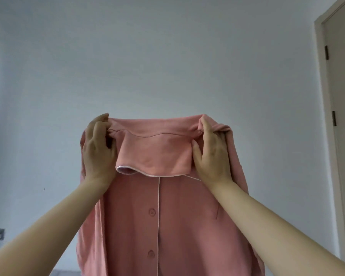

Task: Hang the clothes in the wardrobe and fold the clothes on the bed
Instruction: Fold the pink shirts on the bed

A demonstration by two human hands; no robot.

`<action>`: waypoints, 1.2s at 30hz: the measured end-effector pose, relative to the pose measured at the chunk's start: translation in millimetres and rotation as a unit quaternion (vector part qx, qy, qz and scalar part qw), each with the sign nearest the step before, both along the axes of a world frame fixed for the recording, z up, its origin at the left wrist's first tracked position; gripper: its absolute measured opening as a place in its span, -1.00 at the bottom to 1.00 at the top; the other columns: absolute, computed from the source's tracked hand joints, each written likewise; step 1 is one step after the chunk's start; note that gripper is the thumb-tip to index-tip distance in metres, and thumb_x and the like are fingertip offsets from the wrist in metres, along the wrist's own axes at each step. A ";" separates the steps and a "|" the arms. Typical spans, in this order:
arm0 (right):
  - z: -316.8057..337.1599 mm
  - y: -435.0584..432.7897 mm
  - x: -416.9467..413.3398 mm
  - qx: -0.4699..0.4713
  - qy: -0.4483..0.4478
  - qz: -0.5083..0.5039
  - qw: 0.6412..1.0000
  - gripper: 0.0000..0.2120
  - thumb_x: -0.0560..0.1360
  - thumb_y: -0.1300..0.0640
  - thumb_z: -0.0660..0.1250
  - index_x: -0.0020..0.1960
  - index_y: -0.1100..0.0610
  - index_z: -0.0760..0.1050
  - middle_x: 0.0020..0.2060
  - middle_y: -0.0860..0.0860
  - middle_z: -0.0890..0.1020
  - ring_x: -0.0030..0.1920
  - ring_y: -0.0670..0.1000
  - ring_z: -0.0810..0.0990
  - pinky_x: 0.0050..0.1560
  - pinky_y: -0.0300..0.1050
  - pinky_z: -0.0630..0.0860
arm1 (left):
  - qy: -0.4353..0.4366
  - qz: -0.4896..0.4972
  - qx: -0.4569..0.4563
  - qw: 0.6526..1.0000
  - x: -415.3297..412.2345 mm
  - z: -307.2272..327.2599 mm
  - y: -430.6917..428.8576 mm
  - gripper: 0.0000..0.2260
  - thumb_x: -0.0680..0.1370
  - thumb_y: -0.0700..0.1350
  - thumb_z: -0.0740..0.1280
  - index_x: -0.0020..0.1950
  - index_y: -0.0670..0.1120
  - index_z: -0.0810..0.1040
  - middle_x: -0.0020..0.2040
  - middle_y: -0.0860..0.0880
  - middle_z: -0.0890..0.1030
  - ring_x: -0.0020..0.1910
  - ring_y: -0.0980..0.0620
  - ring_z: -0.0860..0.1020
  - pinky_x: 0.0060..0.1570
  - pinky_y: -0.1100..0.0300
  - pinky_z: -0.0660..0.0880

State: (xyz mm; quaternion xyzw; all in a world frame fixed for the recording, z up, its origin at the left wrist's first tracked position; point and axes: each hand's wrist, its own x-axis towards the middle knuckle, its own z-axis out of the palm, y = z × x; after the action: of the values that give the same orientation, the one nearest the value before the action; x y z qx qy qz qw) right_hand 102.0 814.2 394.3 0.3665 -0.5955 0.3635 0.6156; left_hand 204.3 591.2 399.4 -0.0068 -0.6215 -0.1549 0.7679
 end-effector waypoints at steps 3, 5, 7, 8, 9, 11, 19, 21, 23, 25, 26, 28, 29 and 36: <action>-7.0 7.2 16.7 -0.003 0.017 0.004 1.000 -0.45 0.50 0.25 0.37 0.42 0.38 0.31 0.27 0.23 0.52 0.25 0.20 0.45 0.32 0.19 0.38 | 0.013 0.012 -0.025 1.000 15.6 -5.9 8.0 -0.85 0.53 -0.09 0.24 0.01 -0.15 0.38 0.39 -0.04 0.40 0.30 -0.04 0.39 0.10 0.18 0.32; -11.1 11.5 25.6 0.001 0.017 0.011 1.000 -0.44 0.51 0.19 0.35 0.44 0.35 0.30 0.32 0.21 0.49 0.29 0.20 0.42 0.35 0.19 0.35 | 0.027 0.021 -0.043 0.998 27.2 -10.0 11.2 -0.83 0.54 -0.10 0.32 0.01 -0.12 0.36 0.41 -0.02 0.35 0.33 -0.05 0.37 0.13 0.09 0.37; -16.0 16.2 34.1 0.005 0.016 0.019 1.000 -0.43 0.52 0.12 0.32 0.45 0.33 0.28 0.33 0.19 0.48 0.30 0.16 0.39 0.39 0.08 0.29 | 0.036 0.033 -0.063 0.997 40.1 -14.4 13.5 -0.84 0.53 -0.17 0.35 0.01 -0.14 0.38 0.42 -0.07 0.36 0.33 -0.05 0.36 0.17 0.04 0.38; -18.8 18.8 38.2 0.008 0.016 0.025 1.000 -0.42 0.52 0.10 0.32 0.46 0.33 0.28 0.33 0.19 0.48 0.31 0.11 0.37 0.40 0.02 0.26 | 0.038 0.038 -0.074 0.996 47.3 -17.1 14.7 -0.86 0.53 -0.17 0.33 0.00 -0.15 0.38 0.41 -0.11 0.38 0.32 -0.06 0.37 0.18 0.03 0.37; -21.6 21.7 42.5 0.012 0.015 0.034 0.999 -0.40 0.51 0.09 0.33 0.46 0.32 0.27 0.32 0.18 0.49 0.31 0.08 0.35 0.41 -0.03 0.25 | 0.040 0.043 -0.082 0.995 54.7 -20.3 16.0 -0.87 0.53 -0.14 0.30 -0.01 -0.15 0.38 0.41 -0.14 0.39 0.31 -0.07 0.38 0.18 0.02 0.37; -28.5 26.6 51.4 0.024 0.017 0.049 0.998 -0.35 0.50 0.05 0.36 0.47 0.30 0.25 0.31 0.16 0.49 0.32 0.03 0.35 0.42 -0.11 0.23 | 0.037 0.054 -0.102 0.993 69.1 -29.5 16.2 -0.86 0.53 -0.09 0.24 -0.01 -0.14 0.38 0.40 -0.17 0.40 0.29 -0.11 0.39 0.18 0.03 0.36; -79.9 22.3 60.5 0.075 0.012 0.015 0.997 -0.12 0.33 -0.19 0.47 0.47 0.23 0.25 0.28 0.10 0.50 0.31 0.06 0.41 0.39 0.20 0.28 | -0.005 0.002 -0.160 0.987 82.9 -76.3 -11.8 -0.60 0.58 0.03 0.10 -0.05 -0.29 0.53 0.31 -0.23 0.49 0.26 -0.14 0.45 0.25 -0.07 0.37; -91.2 16.6 53.6 0.092 -0.003 0.005 0.996 -0.08 0.29 -0.16 0.54 0.47 0.24 0.26 0.28 0.11 0.50 0.31 0.07 0.42 0.42 0.15 0.25 | -0.029 0.013 -0.175 0.984 77.1 -86.9 -20.7 -0.47 0.56 0.18 0.12 -0.05 -0.30 0.54 0.29 -0.25 0.50 0.25 -0.17 0.47 0.23 -0.08 0.38; -100.3 10.1 42.8 0.096 -0.006 0.000 0.995 -0.07 0.27 -0.13 0.57 0.46 0.25 0.27 0.26 0.11 0.51 0.29 0.05 0.40 0.44 0.01 0.18 | -0.056 0.048 -0.186 0.980 68.2 -97.6 -31.3 -0.43 0.46 0.24 0.26 -0.05 -0.32 0.54 0.30 -0.25 0.49 0.25 -0.21 0.47 0.23 -0.08 0.39; -109.2 2.9 26.7 0.089 0.002 0.004 0.996 -0.08 0.28 -0.15 0.55 0.46 0.24 0.27 0.25 0.09 0.51 0.28 0.03 0.39 0.43 -0.06 0.15 | -0.075 0.075 -0.189 0.976 56.3 -108.1 -43.4 -0.43 0.36 0.24 0.37 -0.05 -0.30 0.53 0.33 -0.24 0.47 0.28 -0.21 0.47 0.24 -0.08 0.37; -115.0 -1.3 16.0 0.086 0.003 0.007 0.996 -0.09 0.29 -0.18 0.53 0.46 0.23 0.26 0.25 0.08 0.50 0.28 0.03 0.40 0.43 -0.06 0.17 | -0.079 0.082 -0.194 0.974 48.3 -113.5 -50.3 -0.42 0.34 0.24 0.41 -0.04 -0.28 0.53 0.34 -0.22 0.47 0.29 -0.19 0.46 0.24 -0.06 0.36; -129.3 -14.3 -12.3 0.090 -0.012 0.014 0.996 -0.09 0.30 -0.23 0.48 0.47 0.19 0.24 0.25 0.04 0.48 0.27 0.01 0.40 0.41 -0.04 0.21 | -0.091 0.094 -0.201 0.971 25.5 -125.8 -66.0 -0.42 0.33 0.27 0.42 -0.03 -0.24 0.50 0.36 -0.17 0.46 0.29 -0.15 0.46 0.23 0.01 0.34; -137.0 -23.6 -30.2 0.098 -0.036 0.018 0.994 -0.09 0.30 -0.24 0.47 0.47 0.18 0.24 0.25 0.03 0.47 0.28 0.01 0.41 0.40 -0.05 0.22 | -0.114 0.100 -0.195 0.969 9.7 -132.4 -75.2 -0.42 0.33 0.29 0.41 -0.02 -0.20 0.49 0.37 -0.14 0.45 0.28 -0.14 0.46 0.21 0.02 0.34; -218.8 -111.8 -186.8 0.319 -0.408 -0.072 0.852 0.01 0.38 -0.26 0.41 0.58 0.11 -0.05 0.37 0.07 0.42 0.46 0.11 0.23 0.49 0.09 0.06 | -0.601 0.147 -0.024 0.785 -142.9 -211.3 -142.3 -0.38 0.40 -0.01 0.46 0.39 -0.04 0.30 0.57 -0.03 0.02 0.32 -0.14 0.44 0.15 -0.01 0.46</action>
State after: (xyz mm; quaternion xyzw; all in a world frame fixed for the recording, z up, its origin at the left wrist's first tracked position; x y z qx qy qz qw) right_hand -84.8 702.4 175.4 0.3177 -0.9012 0.2246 0.1909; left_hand 61.3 448.9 188.1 0.1609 -0.9543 0.0025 0.2519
